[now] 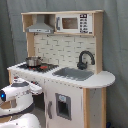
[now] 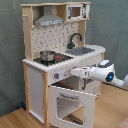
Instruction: Play with the kitchen
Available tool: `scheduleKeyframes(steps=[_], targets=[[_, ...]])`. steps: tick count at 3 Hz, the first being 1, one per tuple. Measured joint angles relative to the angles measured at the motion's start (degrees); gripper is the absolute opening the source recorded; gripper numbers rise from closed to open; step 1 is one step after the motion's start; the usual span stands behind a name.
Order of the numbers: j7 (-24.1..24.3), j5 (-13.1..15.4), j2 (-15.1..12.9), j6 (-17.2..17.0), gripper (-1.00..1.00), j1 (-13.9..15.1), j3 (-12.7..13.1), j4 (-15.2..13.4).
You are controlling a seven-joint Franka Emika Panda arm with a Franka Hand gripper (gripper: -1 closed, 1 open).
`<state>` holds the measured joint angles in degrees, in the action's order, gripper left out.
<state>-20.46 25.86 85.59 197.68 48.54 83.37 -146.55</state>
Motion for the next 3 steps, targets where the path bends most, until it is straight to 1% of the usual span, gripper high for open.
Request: scheduleKeyframes(steps=[3], targets=[[18.7, -0.2, -0.7, 0.1, -1.0, 0.0, 0.0, 0.0]])
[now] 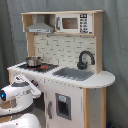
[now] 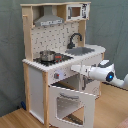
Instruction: Play with the kitchen
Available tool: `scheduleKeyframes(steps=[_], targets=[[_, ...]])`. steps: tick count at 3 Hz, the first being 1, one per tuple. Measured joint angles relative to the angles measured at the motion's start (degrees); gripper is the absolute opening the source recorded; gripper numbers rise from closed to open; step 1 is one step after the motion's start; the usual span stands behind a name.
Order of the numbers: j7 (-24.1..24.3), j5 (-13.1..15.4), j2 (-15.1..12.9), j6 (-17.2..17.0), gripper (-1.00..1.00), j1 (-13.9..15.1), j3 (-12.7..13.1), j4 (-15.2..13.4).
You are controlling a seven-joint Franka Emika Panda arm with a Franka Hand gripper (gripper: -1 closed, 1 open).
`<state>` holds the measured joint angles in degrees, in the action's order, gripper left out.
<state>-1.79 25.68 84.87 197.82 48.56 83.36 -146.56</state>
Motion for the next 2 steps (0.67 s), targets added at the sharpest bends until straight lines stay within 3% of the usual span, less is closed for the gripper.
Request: scheduleKeyframes(steps=[2], targets=[[12.5, -0.1, 0.0, 0.0, -1.0, 0.0, 0.0, 0.0]])
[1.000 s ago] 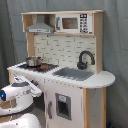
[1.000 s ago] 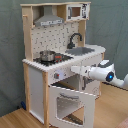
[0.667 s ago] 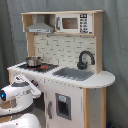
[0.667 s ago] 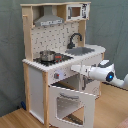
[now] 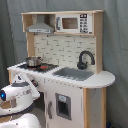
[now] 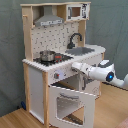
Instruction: Play with the kitchen
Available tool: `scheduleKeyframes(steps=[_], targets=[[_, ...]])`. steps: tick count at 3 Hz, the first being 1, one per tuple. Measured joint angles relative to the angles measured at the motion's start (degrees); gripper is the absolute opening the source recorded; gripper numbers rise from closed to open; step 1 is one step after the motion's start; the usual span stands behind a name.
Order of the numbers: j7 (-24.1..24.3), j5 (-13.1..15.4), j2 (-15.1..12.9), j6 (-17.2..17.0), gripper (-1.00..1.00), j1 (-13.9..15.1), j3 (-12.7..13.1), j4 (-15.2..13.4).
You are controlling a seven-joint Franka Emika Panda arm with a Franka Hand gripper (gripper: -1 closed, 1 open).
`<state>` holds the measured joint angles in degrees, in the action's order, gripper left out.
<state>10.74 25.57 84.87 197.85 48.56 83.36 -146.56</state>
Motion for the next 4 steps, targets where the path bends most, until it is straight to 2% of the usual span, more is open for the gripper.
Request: scheduleKeyframes(steps=[4], targets=[[23.6, -0.2, 0.0, 0.1, -1.0, -0.2, 0.0, -0.1]])
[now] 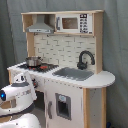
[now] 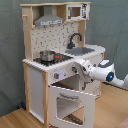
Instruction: Play with the kitchen
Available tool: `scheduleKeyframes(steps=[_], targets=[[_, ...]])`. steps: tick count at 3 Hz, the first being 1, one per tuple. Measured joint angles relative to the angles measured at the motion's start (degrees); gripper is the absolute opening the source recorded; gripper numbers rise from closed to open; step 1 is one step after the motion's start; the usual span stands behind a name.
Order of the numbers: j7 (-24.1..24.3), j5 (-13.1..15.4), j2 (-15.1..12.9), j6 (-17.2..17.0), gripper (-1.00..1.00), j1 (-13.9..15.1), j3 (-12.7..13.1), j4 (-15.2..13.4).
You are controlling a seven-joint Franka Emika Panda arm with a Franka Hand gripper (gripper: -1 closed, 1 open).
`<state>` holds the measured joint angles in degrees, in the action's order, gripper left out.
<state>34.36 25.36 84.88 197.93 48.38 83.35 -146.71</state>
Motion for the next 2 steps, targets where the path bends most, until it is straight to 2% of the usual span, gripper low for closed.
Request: scheduleKeyframes(steps=[1, 2], targets=[[5.5, -0.1, 0.0, 0.0, -1.0, -0.1, 0.0, 0.0], [5.6, -0.1, 0.0, 0.0, 1.0, -0.1, 0.0, 0.1]])
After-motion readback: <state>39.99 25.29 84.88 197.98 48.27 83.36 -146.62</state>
